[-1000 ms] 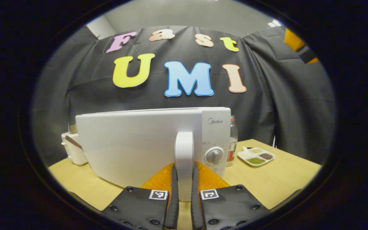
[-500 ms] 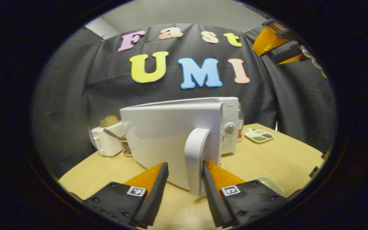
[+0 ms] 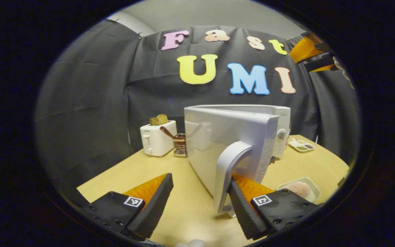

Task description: Open the microwave oven with the left hand, put the food in, and close the microwave oven.

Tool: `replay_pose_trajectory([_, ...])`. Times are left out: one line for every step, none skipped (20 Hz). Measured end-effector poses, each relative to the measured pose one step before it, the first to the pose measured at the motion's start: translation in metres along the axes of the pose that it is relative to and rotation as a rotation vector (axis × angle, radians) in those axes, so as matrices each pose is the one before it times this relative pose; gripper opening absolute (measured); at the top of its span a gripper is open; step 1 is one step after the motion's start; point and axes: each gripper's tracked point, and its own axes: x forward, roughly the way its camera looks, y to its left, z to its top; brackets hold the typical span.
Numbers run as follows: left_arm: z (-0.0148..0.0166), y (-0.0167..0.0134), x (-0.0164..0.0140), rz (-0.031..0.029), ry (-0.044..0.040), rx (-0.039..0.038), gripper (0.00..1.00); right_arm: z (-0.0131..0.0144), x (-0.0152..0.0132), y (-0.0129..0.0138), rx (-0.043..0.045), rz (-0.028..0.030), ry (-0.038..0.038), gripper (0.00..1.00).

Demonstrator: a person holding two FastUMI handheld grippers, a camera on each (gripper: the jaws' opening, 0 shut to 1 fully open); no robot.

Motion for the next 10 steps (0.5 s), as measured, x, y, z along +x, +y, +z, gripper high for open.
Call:
replay_pose_trajectory([-0.00091, 0.00942, -0.00237, 0.00259, 0.0034, -0.00727, 0.99, 0.00051, 0.00033, 0.00382, -0.00012, 0.00599, -0.00362, 0.98])
replay_pose_trajectory([-0.0015, 0.0074, -0.00145, -0.00226, 0.00749, -0.00847, 0.99, 0.00006, 0.0011, 0.00352, 0.00164, 0.00409, -0.00024, 0.98])
replay_pose_trajectory([-0.00273, 0.00762, -0.00086, -0.00169, 0.01588, -0.01133, 1.0, -0.00283, 0.00128, 0.00278, 0.00367, 0.0051, 0.00293, 0.98])
replay_pose_trajectory([-0.00011, 0.00724, -0.00357, -0.00277, 0.00635, -0.01539, 1.0, -0.00135, 0.00122, 0.00281, 0.00517, 0.00387, 0.00357, 0.98])
replay_pose_trajectory([-0.0013, 0.00646, -0.00126, -0.00639, 0.00935, -0.01514, 1.0, -0.00143, 0.00105, 0.00441, 0.00622, 0.00746, 0.0022, 0.98])
replay_pose_trajectory([-0.00046, 0.00429, -0.00549, -0.00607, -0.00146, -0.00996, 1.0, -0.0004, 0.00151, 0.00321, 0.00343, 0.00478, 0.00121, 0.98])
replay_pose_trajectory([0.00383, 0.00446, -0.00512, -0.00648, -0.01307, 0.0073, 0.99, -0.00035, 0.00155, 0.00223, 0.00369, 0.00179, 0.0022, 0.98])
replay_pose_trajectory([0.00413, 0.00566, -0.00584, 0.00947, -0.01509, 0.02285, 0.99, -0.00026, 0.00057, 0.00265, 0.00679, 0.00687, -0.00055, 0.98])
replay_pose_trajectory([0.00402, 0.00992, -0.00365, 0.01473, -0.00791, 0.02491, 1.0, 0.00018, 0.00117, 0.00193, 0.00472, 0.00063, -0.00154, 0.98])
replay_pose_trajectory([0.00154, 0.01156, -0.00235, 0.01534, 0.00211, 0.01372, 0.99, 0.00054, 0.00166, 0.00155, 0.00175, 0.00416, -0.00041, 0.98])
